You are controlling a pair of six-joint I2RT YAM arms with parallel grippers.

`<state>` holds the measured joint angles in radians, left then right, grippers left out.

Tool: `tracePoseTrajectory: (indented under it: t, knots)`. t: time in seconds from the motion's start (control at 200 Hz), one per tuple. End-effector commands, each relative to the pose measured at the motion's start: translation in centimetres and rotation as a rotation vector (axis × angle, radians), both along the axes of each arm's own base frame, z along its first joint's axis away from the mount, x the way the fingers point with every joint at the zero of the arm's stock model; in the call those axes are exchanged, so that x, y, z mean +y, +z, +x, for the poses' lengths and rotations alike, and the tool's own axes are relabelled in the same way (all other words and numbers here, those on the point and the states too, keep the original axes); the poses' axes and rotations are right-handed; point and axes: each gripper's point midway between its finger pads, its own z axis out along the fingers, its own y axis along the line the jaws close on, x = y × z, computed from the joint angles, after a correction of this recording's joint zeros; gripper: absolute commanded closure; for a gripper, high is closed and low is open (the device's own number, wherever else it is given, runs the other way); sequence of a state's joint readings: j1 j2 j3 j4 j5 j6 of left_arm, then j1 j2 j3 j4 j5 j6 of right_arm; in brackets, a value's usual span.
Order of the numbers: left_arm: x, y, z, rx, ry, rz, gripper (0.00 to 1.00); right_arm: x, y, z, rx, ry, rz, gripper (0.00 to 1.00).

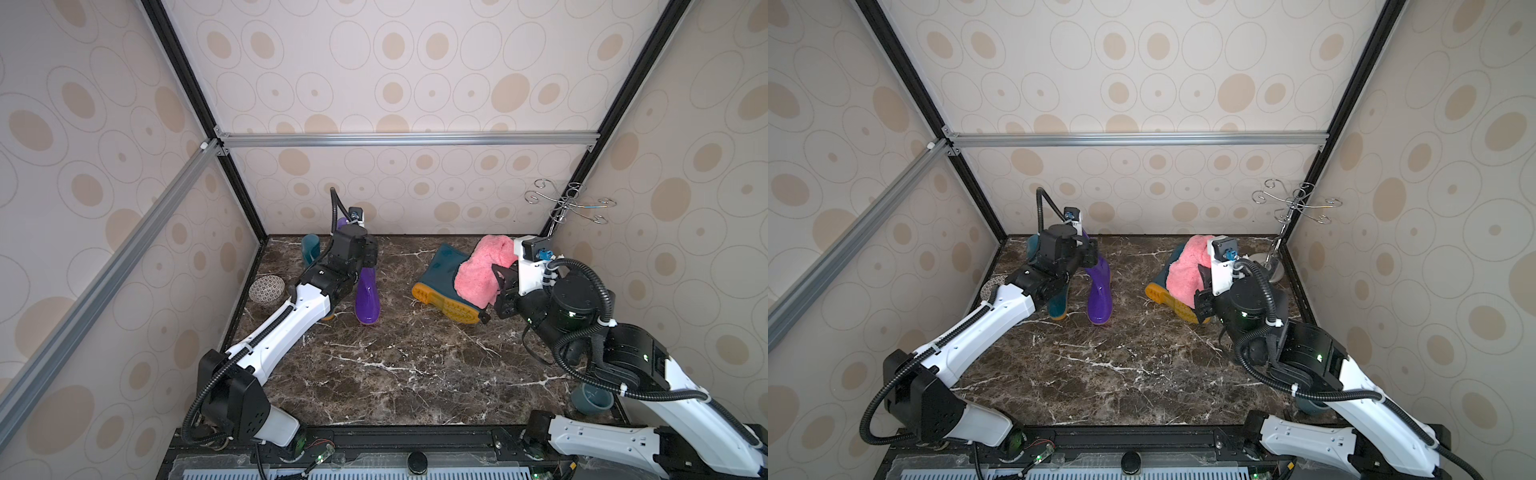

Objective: Wipe the rubber boots with a cloth
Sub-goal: Place the rubber boot at the center of the board, then adjust the rubber boot at the center of the board.

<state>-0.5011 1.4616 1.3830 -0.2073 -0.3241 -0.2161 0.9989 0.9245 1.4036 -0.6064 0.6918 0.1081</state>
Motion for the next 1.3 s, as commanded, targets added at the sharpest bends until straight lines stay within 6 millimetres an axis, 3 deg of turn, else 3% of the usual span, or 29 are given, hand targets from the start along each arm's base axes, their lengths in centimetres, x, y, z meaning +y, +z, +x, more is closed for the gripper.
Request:
tracePoseTrajectory:
  t: [0.0,0.125,0.19,0.45,0.62,0.885,0.98,1.08,1.295]
  knots:
    - [0.3,4.7,-1.1,-0.062,-0.012,-0.042,0.25,-0.9,0.6,-0.2,-0.012,-0.019,0.020,1.00]
    - [-1.9,6.0,-2.5,-0.062,-0.059,-0.059,0.20,-1.8,1.0,-0.2,-0.025,-0.057,0.010,1.00]
    - [-3.9,5.2,-3.2,-0.022,-0.080,-0.062,0.17,-2.8,1.2,-0.3,-0.036,-0.087,-0.003,1.00]
    - [-10.2,-4.3,-4.9,0.253,-0.191,-0.262,0.09,-5.8,-0.6,-1.0,0.006,-0.182,-0.067,1.00]
    - [-15.9,-9.3,-5.8,0.366,-0.258,-0.233,0.08,-8.6,-3.1,-0.8,0.078,-0.298,-0.086,1.00]
    - [-23.8,-15.2,-7.2,0.466,-0.371,-0.101,0.02,-11.5,-4.0,-0.4,0.106,-0.441,-0.142,1.00]
    - [-26.5,-16.7,-7.9,0.510,-0.360,-0.087,0.00,-11.9,-4.1,-0.6,0.110,-0.448,-0.134,1.00]
    - [-28.9,-16.9,-8.1,0.545,-0.314,-0.133,0.00,-12.3,-3.9,-1.0,0.097,-0.439,-0.110,1.00]
    - [-31.7,-18.1,-7.6,0.641,-0.234,-0.211,0.00,-12.5,-3.8,-1.5,0.094,-0.416,-0.105,1.00]
